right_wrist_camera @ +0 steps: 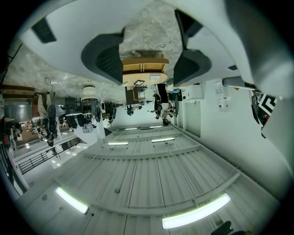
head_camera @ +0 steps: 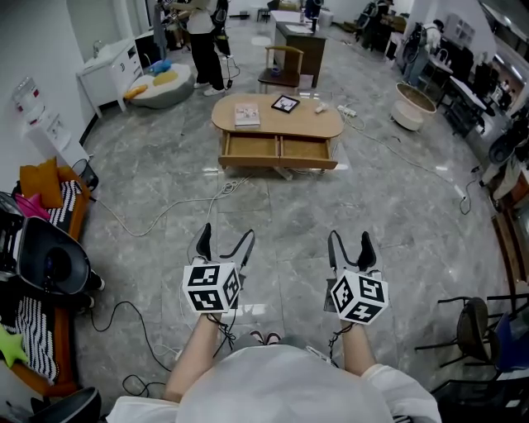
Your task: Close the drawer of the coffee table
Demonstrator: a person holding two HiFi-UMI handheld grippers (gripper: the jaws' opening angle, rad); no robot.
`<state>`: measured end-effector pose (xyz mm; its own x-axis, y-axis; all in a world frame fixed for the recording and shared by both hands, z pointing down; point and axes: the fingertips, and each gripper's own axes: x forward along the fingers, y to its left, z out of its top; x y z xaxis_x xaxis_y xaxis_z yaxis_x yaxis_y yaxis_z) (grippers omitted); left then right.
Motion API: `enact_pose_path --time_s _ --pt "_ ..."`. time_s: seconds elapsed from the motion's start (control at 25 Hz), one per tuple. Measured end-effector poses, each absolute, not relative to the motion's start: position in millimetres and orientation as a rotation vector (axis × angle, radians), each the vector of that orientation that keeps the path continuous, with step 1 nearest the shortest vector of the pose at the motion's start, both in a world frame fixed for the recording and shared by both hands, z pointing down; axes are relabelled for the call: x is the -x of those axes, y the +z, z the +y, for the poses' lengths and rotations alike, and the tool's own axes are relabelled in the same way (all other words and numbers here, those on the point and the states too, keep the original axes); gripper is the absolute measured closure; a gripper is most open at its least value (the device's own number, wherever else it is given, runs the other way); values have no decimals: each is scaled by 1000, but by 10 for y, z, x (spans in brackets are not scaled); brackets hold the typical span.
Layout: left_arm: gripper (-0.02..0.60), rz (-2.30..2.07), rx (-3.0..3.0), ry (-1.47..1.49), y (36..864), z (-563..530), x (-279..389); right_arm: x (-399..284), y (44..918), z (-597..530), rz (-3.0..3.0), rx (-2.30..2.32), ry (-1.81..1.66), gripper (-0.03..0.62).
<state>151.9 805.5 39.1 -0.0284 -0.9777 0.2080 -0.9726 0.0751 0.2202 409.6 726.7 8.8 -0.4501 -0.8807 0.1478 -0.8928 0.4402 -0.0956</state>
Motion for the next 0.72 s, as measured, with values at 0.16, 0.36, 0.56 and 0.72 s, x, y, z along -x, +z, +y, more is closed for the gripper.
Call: enact_pose_path --time_s 0.16,0.36,0.56,0.72 --pt "124 -2123 -1914 -45 354 8099 -1430 -4103 80 7271 -2597 -1615 241 209" --pt "107 -2144 -1890 -58 380 8171 -1298 -4073 102 7296 -2589 -1638 225 168" --pt "103 -2134 -1891 -45 409 8148 -1161 -4029 131 7257 -2571 -1664 229 143" --pt "103 -2129 -1886 -26 474 8133 -1032 -3980 219 7211 -2554 -1677 249 125"
